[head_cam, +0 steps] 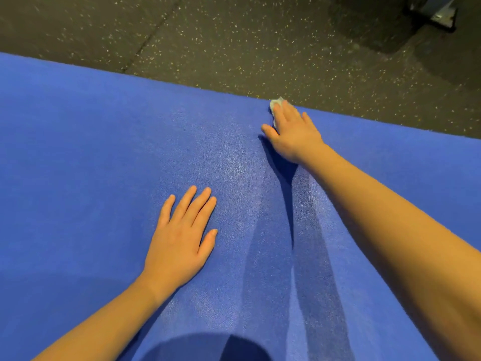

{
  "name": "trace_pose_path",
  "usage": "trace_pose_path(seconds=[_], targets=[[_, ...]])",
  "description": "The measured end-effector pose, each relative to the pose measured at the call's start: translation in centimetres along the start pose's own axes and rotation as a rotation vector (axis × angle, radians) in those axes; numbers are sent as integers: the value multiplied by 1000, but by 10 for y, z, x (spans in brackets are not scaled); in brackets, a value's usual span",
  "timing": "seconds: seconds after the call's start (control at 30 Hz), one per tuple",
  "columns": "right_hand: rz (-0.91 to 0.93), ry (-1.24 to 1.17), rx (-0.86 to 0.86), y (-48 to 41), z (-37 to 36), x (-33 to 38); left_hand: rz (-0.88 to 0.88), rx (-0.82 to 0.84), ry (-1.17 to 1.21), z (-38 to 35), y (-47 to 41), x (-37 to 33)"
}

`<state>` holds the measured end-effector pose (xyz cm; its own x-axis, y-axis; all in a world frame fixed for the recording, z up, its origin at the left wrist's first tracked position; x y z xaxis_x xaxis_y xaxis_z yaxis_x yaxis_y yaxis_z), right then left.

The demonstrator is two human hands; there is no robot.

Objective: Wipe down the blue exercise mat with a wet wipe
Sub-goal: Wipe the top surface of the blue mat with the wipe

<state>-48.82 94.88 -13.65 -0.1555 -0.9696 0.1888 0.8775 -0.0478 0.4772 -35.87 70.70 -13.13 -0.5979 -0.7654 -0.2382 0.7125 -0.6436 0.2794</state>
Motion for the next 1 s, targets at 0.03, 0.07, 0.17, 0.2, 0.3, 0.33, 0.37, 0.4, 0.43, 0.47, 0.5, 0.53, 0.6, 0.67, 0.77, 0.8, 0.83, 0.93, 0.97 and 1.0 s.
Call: trace_pose_path(seconds=[0.03,0.07,0.17,0.2,0.3,0.33,0.37,0.4,0.43,0.47,0.5,0.53,0.6,0.67,0.77,0.8,0.83,0.93,0.97,1.0], targets=[[-37,-51,-18,-8,2,6,-2,-2,2,0,0,0],[-34,-82,-40,-9,2,16,-4,-3,4,0,0,0],[221,13,-30,16,-15,62,-9,-5,7,1,1,0],[300,92,-7,28,-22,66,-10,-3,9,0,1,0],[275,245,34,21,-14,44,-13,-6,8,1,1,1],[191,220,40,11,-7,36,-15,-7,7,1,1,1],[108,161,38,1,-3,33,-15,-8,6,1,1,1],[50,80,18,-4,0,37,-14,-6,3,1,1,1],[37,1,-10,-3,-1,48,-12,-4,-3,1,1,1],[70,-32,-33,3,-6,64,-8,-1,-9,1,1,1],[142,-11,-33,15,-16,81,-7,4,-12,1,1,1],[233,51,-29,33,-26,96,-6,9,-14,0,1,1],[344,197,4,58,-38,101,-1,12,-24,0,0,1],[288,247,12,54,-33,85,1,12,-40,0,-1,1],[153,107,-4,47,-27,81,8,21,-45,0,1,0],[173,56,-31,54,-32,90,14,27,-40,-1,5,0],[226,12,-37,65,-42,102,23,36,-34,-3,11,-1],[369,71,11,99,-66,113,25,65,-45,-12,34,-3],[360,111,9,98,-65,103,21,74,-52,-15,40,-2],[305,119,-16,92,-57,91,20,78,-54,-17,42,-2]])
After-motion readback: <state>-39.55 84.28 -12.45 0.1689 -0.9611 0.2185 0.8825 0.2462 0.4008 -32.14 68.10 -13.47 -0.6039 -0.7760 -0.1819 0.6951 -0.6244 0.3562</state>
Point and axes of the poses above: each hand's wrist, its own y-axis away from the middle knuckle, its own z-axis out of the back of the hand, x = y × z, the point moved 10 cm from there along -y, towards the middle knuckle, and after that the axes turned 15 degrees about x, right-handed, at the moved point
